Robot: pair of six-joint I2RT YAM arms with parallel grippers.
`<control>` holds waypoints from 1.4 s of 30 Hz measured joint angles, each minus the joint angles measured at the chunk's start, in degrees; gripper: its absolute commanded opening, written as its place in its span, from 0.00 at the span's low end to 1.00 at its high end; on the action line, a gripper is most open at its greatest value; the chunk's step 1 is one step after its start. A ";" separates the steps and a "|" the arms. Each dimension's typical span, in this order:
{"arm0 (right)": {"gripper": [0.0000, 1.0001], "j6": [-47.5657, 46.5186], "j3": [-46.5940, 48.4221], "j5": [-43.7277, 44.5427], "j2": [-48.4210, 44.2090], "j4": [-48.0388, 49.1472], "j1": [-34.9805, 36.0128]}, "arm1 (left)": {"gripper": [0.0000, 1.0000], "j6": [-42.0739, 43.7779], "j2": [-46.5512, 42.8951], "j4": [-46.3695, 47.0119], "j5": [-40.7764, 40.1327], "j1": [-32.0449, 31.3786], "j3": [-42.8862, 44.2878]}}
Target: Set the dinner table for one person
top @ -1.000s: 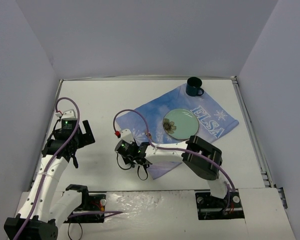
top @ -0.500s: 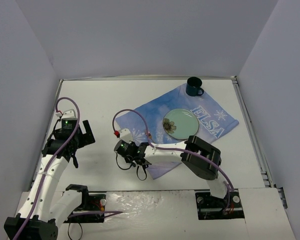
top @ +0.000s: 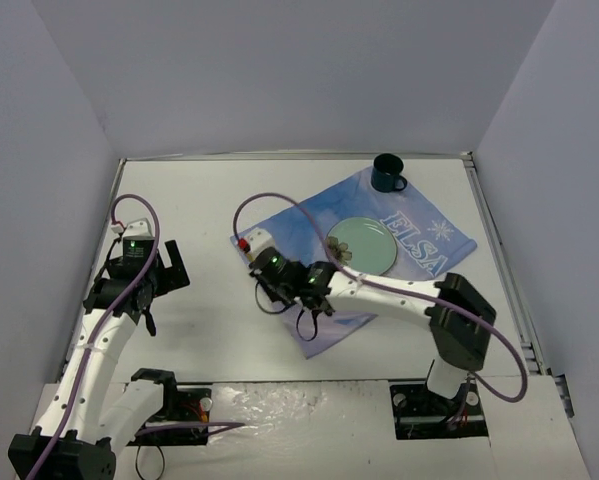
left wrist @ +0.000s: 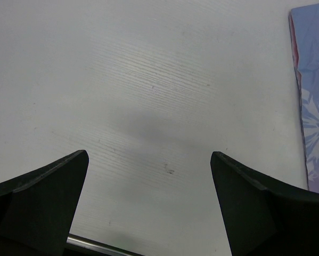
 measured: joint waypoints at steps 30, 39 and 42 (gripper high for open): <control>0.00 -48.23 -11.92 -20.63 -3.12 -0.67 -62.34 | 0.97 0.49 -1.40 0.04 1.11 0.67 0.00; 0.00 -50.29 -10.13 -21.52 2.39 5.21 -65.03 | 0.97 0.53 -0.20 0.04 1.13 0.71 0.00; 0.00 -51.02 -9.03 -21.89 4.64 5.93 -65.06 | 0.97 0.53 0.12 0.04 1.13 1.05 0.00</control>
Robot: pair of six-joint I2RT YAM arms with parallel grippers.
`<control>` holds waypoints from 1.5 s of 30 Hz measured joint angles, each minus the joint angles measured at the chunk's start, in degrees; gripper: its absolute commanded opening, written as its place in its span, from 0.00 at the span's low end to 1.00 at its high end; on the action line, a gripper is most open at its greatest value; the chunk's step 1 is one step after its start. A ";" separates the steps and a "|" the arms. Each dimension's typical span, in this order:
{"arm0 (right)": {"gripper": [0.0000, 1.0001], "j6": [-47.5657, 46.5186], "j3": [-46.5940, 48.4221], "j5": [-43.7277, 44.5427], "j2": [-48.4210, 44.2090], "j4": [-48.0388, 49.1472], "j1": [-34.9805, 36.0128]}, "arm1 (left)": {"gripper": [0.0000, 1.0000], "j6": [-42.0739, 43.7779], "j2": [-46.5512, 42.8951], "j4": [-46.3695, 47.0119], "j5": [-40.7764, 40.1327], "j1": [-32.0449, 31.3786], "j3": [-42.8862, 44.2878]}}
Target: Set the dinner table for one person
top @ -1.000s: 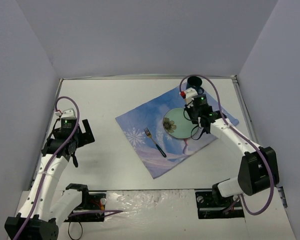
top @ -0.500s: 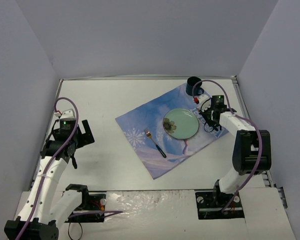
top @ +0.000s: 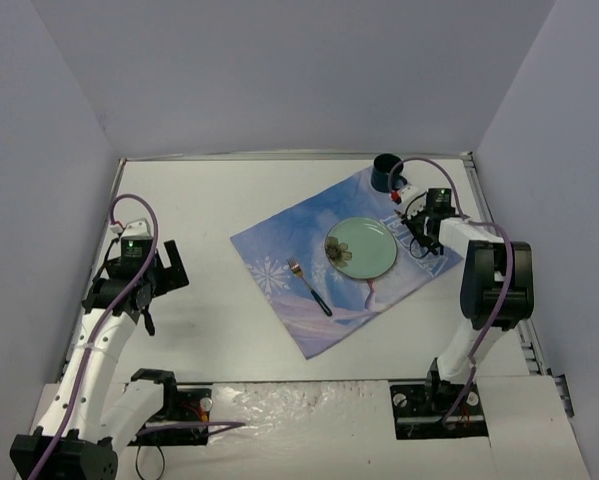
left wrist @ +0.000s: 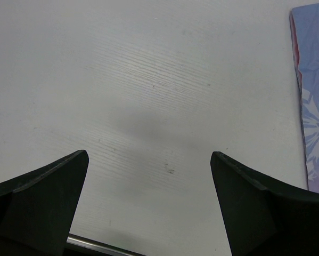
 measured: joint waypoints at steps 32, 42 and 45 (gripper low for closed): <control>0.23 -0.28 1.96 -3.11 5.56 6.45 -2.90 | 0.97 0.02 0.95 0.00 -0.07 0.88 0.00; 0.44 -0.25 1.61 -3.05 4.85 7.31 -3.17 | 0.97 0.01 0.95 0.00 -0.07 1.09 0.00; 0.65 0.41 0.70 -2.79 2.77 6.49 -3.17 | 0.97 0.01 0.95 0.00 -0.07 1.09 0.00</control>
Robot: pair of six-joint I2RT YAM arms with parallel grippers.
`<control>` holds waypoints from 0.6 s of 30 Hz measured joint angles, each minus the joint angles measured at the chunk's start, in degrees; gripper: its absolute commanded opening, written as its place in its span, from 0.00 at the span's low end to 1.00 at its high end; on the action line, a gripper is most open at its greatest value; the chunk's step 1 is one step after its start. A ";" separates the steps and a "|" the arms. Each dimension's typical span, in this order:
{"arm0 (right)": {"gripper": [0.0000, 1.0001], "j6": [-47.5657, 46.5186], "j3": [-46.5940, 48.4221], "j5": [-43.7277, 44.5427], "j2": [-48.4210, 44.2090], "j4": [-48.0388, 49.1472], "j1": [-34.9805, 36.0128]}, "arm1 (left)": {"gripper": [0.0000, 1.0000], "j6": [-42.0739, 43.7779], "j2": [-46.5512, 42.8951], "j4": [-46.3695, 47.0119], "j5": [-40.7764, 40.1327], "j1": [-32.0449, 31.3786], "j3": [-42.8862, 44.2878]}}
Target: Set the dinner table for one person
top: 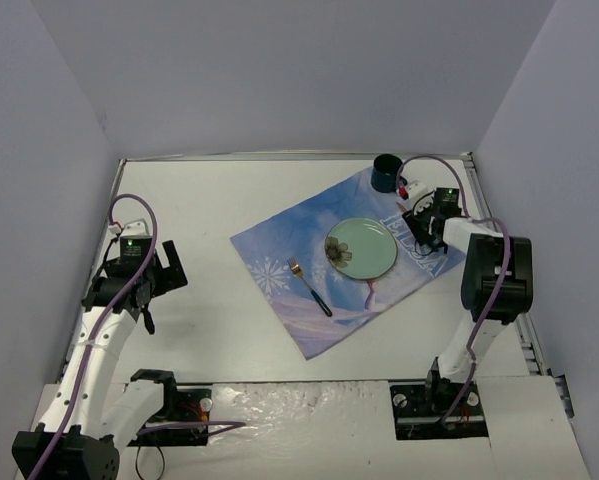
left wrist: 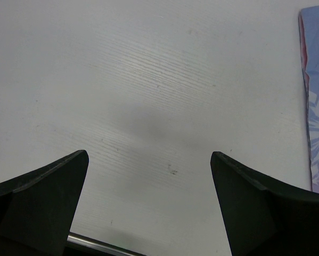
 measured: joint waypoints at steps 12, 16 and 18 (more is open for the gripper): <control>0.99 13.08 -0.55 4.00 -33.32 -1.29 0.02 | 0.97 -0.05 0.34 -4.30 2.40 0.00 7.58; 1.00 19.47 -0.55 7.91 -45.33 -2.43 0.03 | 0.97 0.62 0.41 -6.64 3.02 0.00 15.62; 1.00 22.52 -0.58 10.78 -50.66 -3.13 0.62 | 0.97 1.42 0.25 -7.54 3.16 0.00 18.85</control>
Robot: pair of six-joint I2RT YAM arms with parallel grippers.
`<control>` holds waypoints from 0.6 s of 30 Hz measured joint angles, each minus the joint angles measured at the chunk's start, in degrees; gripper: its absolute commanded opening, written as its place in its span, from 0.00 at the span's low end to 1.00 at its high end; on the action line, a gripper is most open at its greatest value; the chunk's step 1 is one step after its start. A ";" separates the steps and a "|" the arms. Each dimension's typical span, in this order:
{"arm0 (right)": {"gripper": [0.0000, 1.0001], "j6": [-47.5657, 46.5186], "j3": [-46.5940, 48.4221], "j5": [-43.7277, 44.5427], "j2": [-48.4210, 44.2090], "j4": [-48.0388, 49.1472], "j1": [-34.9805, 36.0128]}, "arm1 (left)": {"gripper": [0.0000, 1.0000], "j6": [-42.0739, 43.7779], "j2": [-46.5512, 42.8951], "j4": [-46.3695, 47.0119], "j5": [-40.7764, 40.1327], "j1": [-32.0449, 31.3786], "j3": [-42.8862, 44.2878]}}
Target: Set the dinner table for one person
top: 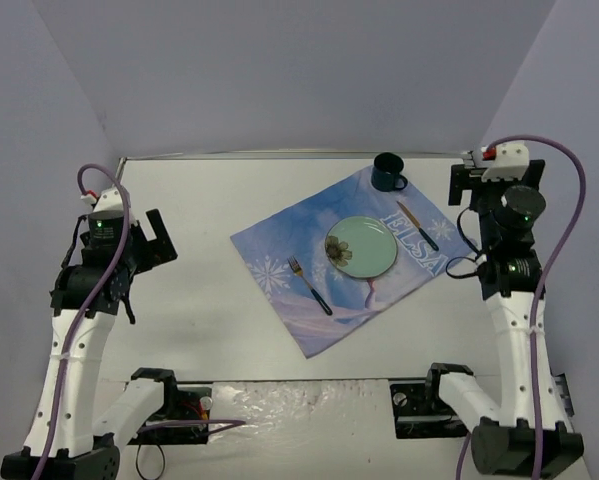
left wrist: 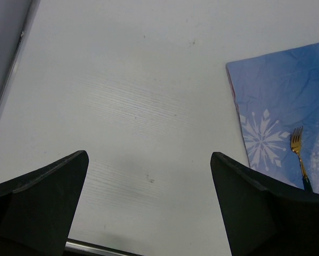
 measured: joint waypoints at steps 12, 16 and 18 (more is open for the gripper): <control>1.00 12.35 1.74 23.95 -13.30 -13.33 10.40 | 0.97 6.53 -2.23 -6.44 -0.55 0.00 11.70; 1.00 13.62 -0.12 26.68 -18.81 -14.81 11.58 | 0.97 8.06 -2.49 -7.93 -0.86 0.00 12.37; 1.00 13.84 -0.97 27.99 -21.71 -14.99 12.29 | 0.97 8.30 -2.53 -8.40 -0.82 0.00 12.44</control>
